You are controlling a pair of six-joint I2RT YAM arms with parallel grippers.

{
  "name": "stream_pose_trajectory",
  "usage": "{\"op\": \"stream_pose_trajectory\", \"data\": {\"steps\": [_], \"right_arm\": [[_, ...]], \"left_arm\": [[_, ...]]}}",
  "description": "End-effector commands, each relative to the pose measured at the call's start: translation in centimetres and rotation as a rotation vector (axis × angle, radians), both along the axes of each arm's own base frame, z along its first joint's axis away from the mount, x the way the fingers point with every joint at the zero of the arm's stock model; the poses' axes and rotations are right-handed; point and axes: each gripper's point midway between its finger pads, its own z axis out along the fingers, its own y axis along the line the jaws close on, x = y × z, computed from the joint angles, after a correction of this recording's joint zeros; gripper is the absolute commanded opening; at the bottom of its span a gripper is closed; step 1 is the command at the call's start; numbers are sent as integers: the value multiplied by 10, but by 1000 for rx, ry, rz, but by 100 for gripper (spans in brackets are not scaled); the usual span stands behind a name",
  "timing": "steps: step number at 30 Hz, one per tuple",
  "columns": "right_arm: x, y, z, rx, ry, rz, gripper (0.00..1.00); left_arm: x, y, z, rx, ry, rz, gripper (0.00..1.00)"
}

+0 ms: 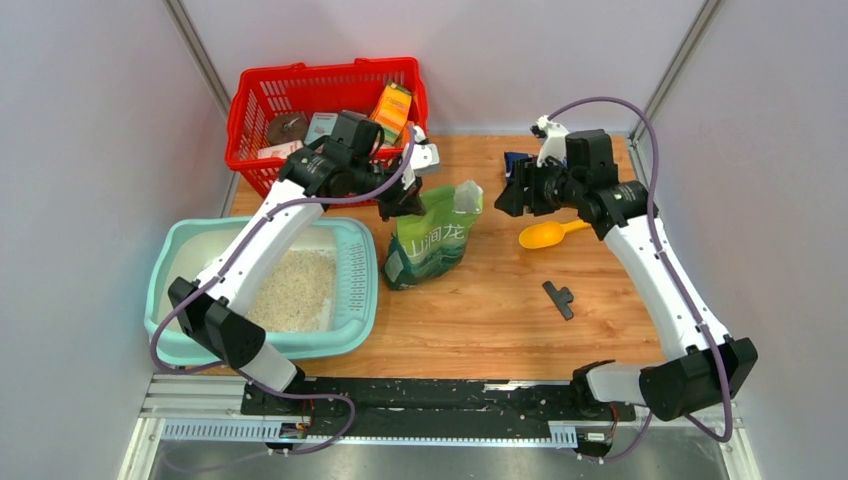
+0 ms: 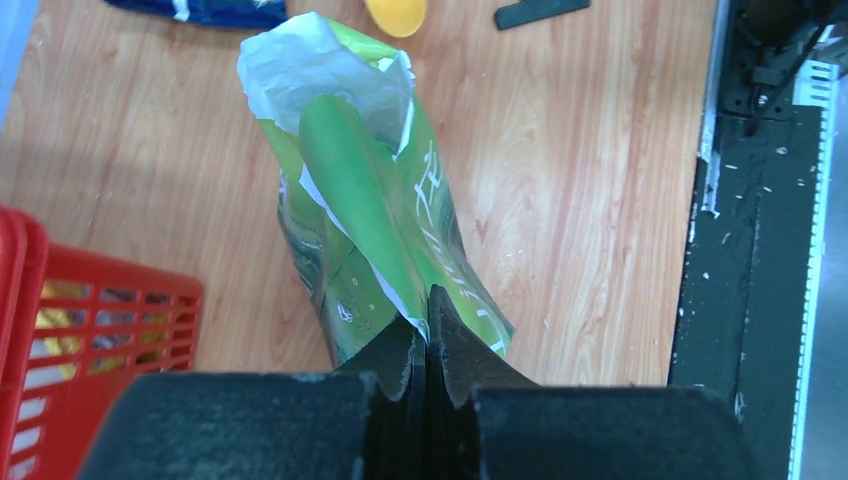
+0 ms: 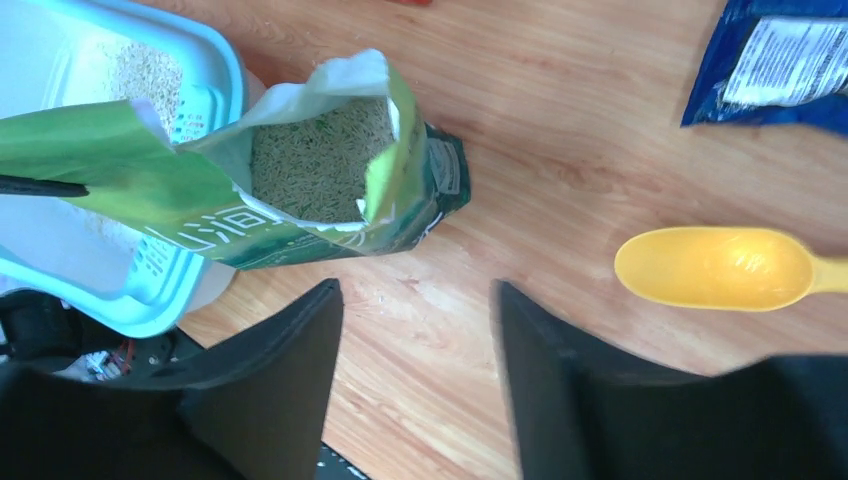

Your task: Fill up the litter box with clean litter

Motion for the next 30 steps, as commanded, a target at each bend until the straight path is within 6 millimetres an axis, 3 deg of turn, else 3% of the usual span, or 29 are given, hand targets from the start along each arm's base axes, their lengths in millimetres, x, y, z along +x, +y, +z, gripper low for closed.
{"op": "stream_pose_trajectory", "data": {"steps": [1, 4, 8, 10, 13, 15, 17, 18, 20, 21, 25, 30], "right_arm": [[-4, 7, 29, 49, -112, 103, 76], [-5, 5, 29, 47, -125, 117, 85], [-7, -1, 42, 176, -131, 155, 87], [-20, 5, 50, 245, -124, 244, 90], [-38, 5, 47, 200, -206, 393, 95], [-49, 2, 29, 156, -208, 429, 100], [-57, -6, 22, 78, -269, 456, 100], [-63, -8, 14, 59, -273, 474, 100], [-79, -13, 10, 13, -311, 510, 100], [-84, -15, 6, 0, -314, 518, 100], [-113, -19, -11, -25, -339, 570, 100], [-115, -12, -17, 34, -310, 593, 100]], "left_arm": [[-26, -43, 123, -323, -282, -202, 0], [-38, -48, 131, -346, -288, -247, 0], [-52, -47, 134, -359, -317, -304, 0], [-53, -44, 130, -346, -340, -307, 0], [-45, -40, 106, -278, -339, -281, 0], [-41, -39, 91, -251, -327, -262, 0], [-31, -38, 88, -242, -335, -203, 0], [-27, -37, 77, -230, -313, -176, 0], [-22, -34, 82, -253, -319, -104, 0], [-20, -33, 73, -250, -299, -78, 0], [-18, -30, 91, -348, -338, 5, 0], [5, -51, 131, -458, -355, 29, 0]]}}
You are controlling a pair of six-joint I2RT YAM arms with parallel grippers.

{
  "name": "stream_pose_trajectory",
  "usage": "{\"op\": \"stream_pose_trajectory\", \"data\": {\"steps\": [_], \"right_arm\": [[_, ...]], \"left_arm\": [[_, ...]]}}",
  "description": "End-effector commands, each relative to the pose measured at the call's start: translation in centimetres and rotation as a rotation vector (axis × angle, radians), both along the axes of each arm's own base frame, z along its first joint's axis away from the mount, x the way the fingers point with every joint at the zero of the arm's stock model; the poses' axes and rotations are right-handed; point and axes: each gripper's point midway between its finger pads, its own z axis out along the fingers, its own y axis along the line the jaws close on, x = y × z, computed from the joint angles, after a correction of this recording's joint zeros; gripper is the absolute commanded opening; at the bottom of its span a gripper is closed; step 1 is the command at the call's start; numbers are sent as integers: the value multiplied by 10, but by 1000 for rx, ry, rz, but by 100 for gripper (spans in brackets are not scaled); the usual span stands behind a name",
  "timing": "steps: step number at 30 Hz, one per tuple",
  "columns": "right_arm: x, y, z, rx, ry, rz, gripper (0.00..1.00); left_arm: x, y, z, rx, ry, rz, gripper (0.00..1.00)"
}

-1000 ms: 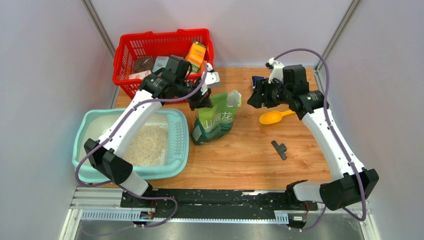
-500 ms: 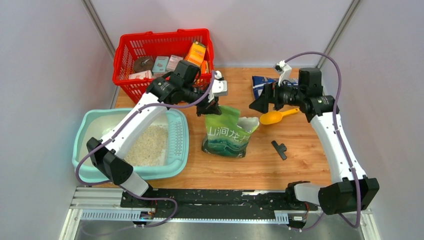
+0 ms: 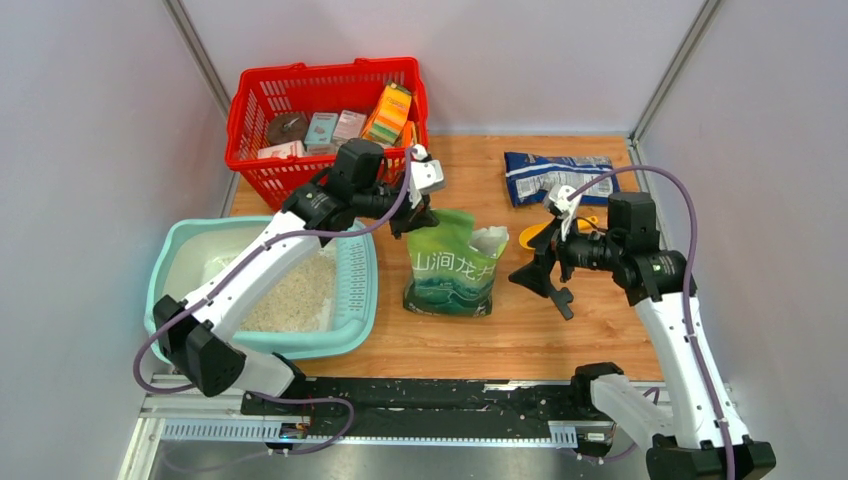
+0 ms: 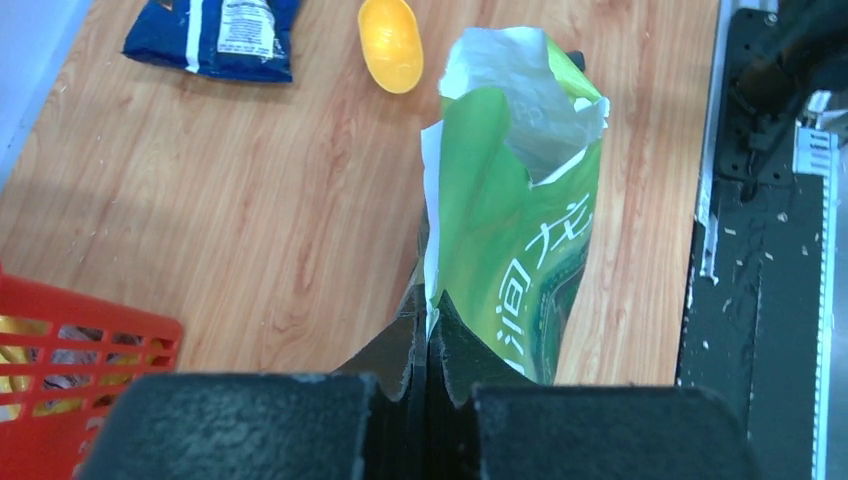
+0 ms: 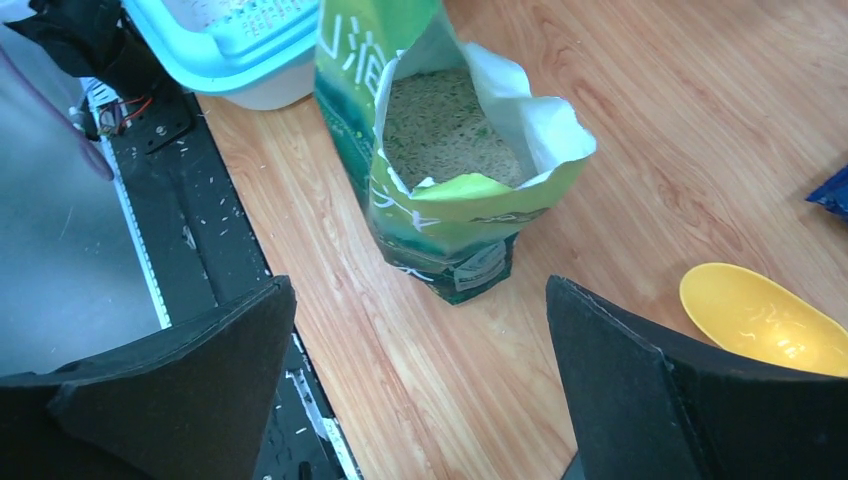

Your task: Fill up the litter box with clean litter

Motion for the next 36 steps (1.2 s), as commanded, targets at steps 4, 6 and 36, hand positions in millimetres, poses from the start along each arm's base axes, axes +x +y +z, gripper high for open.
{"op": "stream_pose_trajectory", "data": {"steps": [4, 6, 36], "right_arm": [[11, 6, -7, 6, -33, 65, 100], [18, 5, -5, 4, -67, 50, 100], [65, 12, -9, 9, -129, 210, 99]], "left_arm": [[40, -40, 171, -409, -301, 17, 0], [40, -41, 184, -438, -306, 17, 0], [10, -11, 98, -180, -350, -94, 0]]}}
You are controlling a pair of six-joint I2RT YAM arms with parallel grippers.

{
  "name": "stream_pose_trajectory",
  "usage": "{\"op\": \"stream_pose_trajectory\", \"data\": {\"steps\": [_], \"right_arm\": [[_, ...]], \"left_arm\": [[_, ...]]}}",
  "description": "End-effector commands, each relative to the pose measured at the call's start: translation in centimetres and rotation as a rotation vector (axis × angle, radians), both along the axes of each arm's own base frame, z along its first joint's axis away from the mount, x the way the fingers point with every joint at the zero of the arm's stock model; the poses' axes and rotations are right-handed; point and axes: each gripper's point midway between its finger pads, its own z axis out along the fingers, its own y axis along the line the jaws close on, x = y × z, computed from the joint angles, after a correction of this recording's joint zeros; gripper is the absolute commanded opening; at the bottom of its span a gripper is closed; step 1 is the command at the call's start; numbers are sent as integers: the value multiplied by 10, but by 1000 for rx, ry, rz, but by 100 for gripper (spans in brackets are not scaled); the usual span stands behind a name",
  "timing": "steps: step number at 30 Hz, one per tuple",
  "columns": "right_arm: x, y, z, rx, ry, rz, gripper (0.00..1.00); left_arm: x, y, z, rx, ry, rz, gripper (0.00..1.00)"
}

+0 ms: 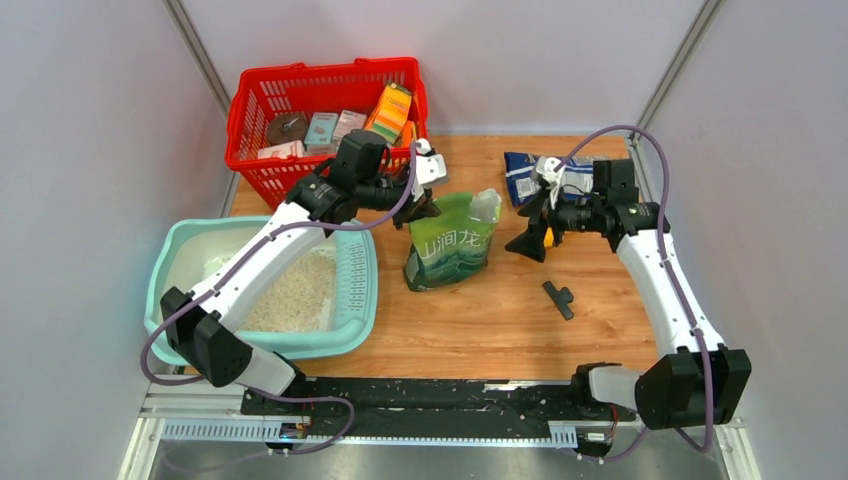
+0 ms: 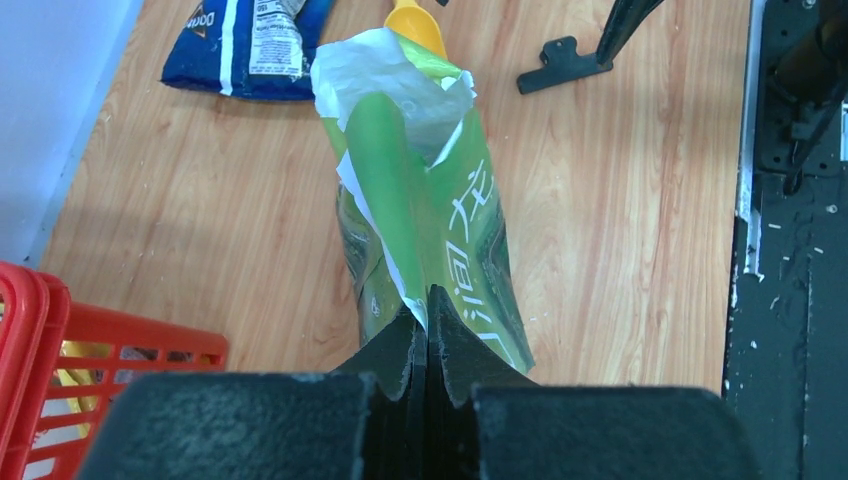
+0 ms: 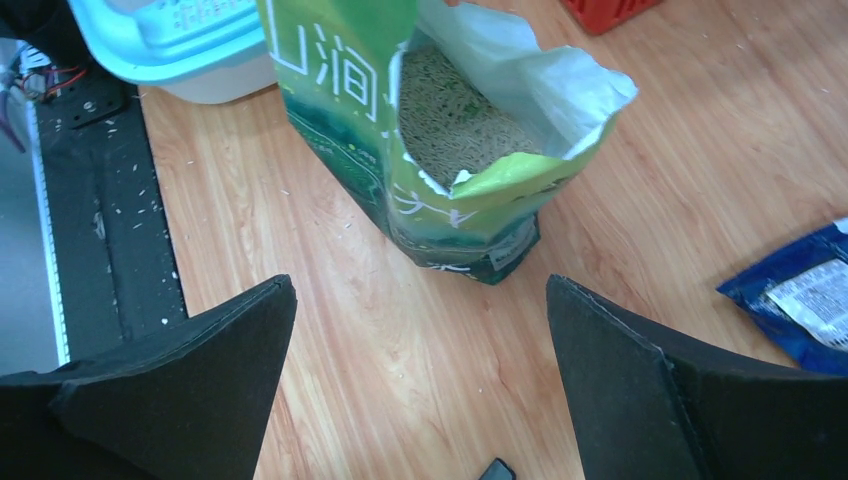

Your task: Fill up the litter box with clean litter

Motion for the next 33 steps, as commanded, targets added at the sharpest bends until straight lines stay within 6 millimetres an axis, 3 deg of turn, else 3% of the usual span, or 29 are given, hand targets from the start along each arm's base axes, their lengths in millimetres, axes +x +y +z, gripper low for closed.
{"op": "stream_pose_trajectory", "data": {"steps": [1, 4, 5, 6, 9, 11, 16, 20, 22, 27, 33], "right_arm": [[-14, 13, 2, 20, -47, 104, 99], [-14, 18, -9, 16, -46, 116, 99], [-6, 20, -6, 30, -67, 102, 99], [-2, 21, -7, 31, -69, 101, 99], [13, 22, -6, 29, -85, 108, 99], [21, 25, -3, 37, -101, 120, 99], [43, 33, -2, 84, -85, 130, 99], [55, 39, 0, 98, -95, 153, 99], [56, 45, 8, 118, -92, 182, 97], [47, 60, 5, 137, -41, 248, 89], [35, 66, -5, 125, 17, 290, 80]], "left_arm": [[-10, 2, 86, -173, -297, -66, 0], [-5, 4, 73, -138, -300, -52, 2], [-4, 5, 69, -129, -294, -42, 6], [-3, 6, 68, -126, -283, -28, 23], [0, 9, 68, -126, -252, 20, 50], [3, 12, 69, -129, -236, 54, 57], [11, 25, 88, -167, -213, 156, 61], [43, 56, 108, -236, -161, 346, 63], [61, 69, 106, -239, -144, 427, 63], [99, 96, 88, -216, -110, 550, 61], [120, 93, 61, -183, -59, 554, 58]]}}
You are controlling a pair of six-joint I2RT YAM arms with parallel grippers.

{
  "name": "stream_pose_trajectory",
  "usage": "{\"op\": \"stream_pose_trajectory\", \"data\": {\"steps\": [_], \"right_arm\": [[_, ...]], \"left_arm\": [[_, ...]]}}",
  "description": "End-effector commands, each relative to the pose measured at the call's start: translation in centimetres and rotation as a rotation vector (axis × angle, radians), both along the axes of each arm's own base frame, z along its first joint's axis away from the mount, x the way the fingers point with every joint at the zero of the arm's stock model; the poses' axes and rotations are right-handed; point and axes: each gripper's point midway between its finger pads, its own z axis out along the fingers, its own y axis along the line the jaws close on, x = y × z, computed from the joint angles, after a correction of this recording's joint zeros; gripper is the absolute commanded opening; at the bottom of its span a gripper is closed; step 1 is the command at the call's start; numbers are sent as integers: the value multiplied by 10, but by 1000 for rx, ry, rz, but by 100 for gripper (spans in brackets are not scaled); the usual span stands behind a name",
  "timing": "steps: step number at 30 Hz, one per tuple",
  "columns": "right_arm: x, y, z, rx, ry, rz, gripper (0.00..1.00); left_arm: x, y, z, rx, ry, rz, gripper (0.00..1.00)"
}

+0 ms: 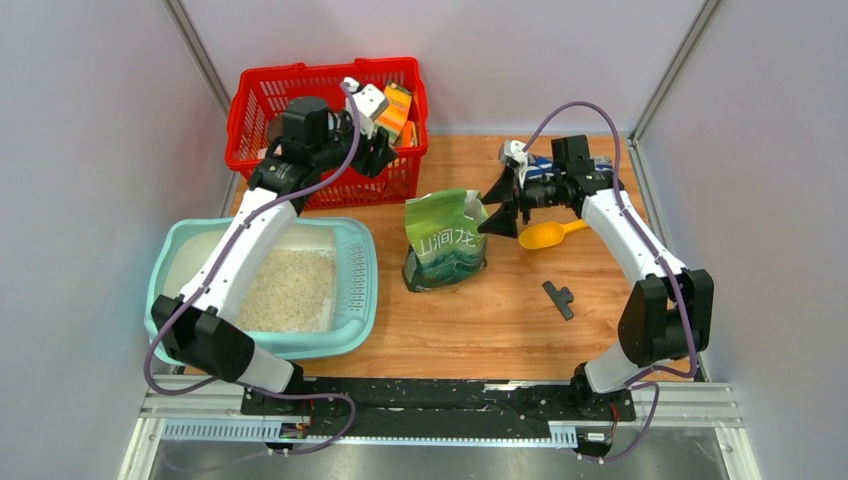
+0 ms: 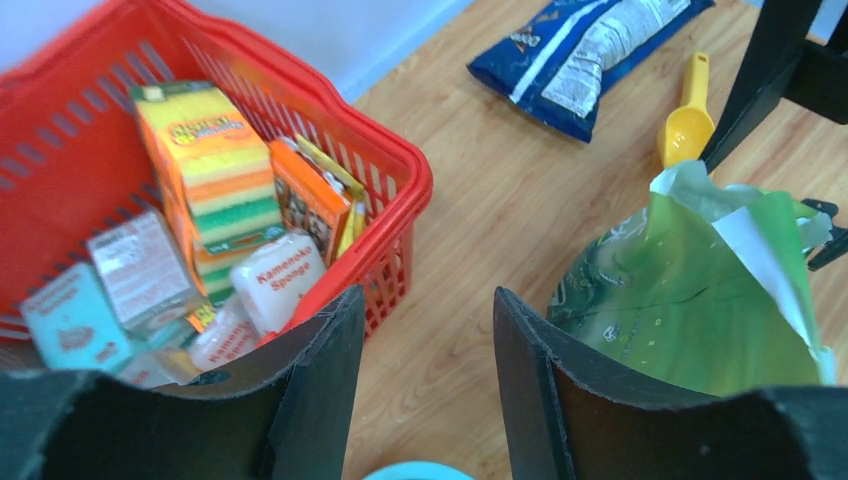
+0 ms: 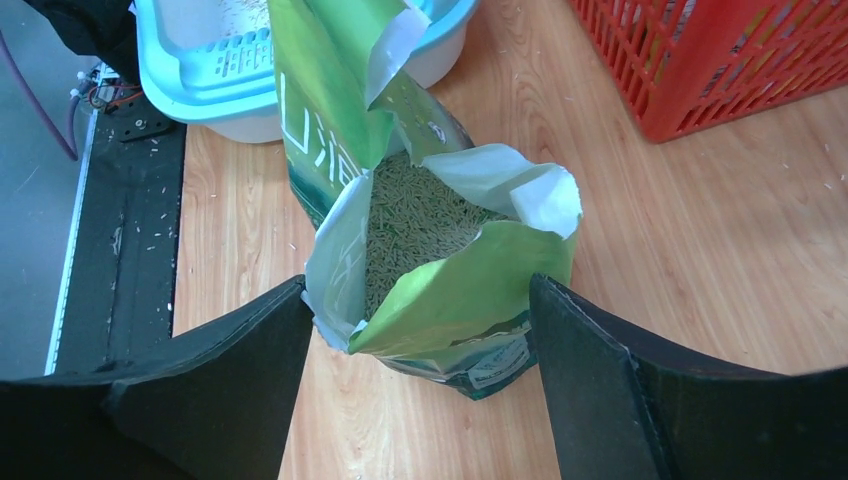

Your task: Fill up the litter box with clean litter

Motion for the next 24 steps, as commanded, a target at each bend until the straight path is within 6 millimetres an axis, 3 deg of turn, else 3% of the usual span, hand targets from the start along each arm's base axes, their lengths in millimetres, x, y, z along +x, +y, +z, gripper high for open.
{"op": "stream_pose_trajectory", "data": {"steps": [1, 3, 9, 13, 16, 20, 24], "right_arm": [[-8, 5, 6, 4, -6, 48, 80], [-6, 1, 2, -17, -20, 29, 86], [1, -9, 9, -78, -105, -50, 92], [-1, -10, 10, -92, -68, -72, 89], [-9, -10, 0, -115, -36, -38, 85], [-22, -13, -13, -133, -33, 14, 81], [-24, -3, 2, -42, -24, 6, 80]], "left_arm": [[12, -9, 0, -38, 19, -17, 57], [13, -15, -5, -52, 35, -45, 56], [12, -24, -14, -92, 62, -77, 56], [10, -28, -24, -104, 82, -96, 55], [11, -28, -35, -92, 80, -107, 54], [27, -27, -57, -40, 83, -87, 53], [35, -40, -78, 3, 113, -163, 51]]}}
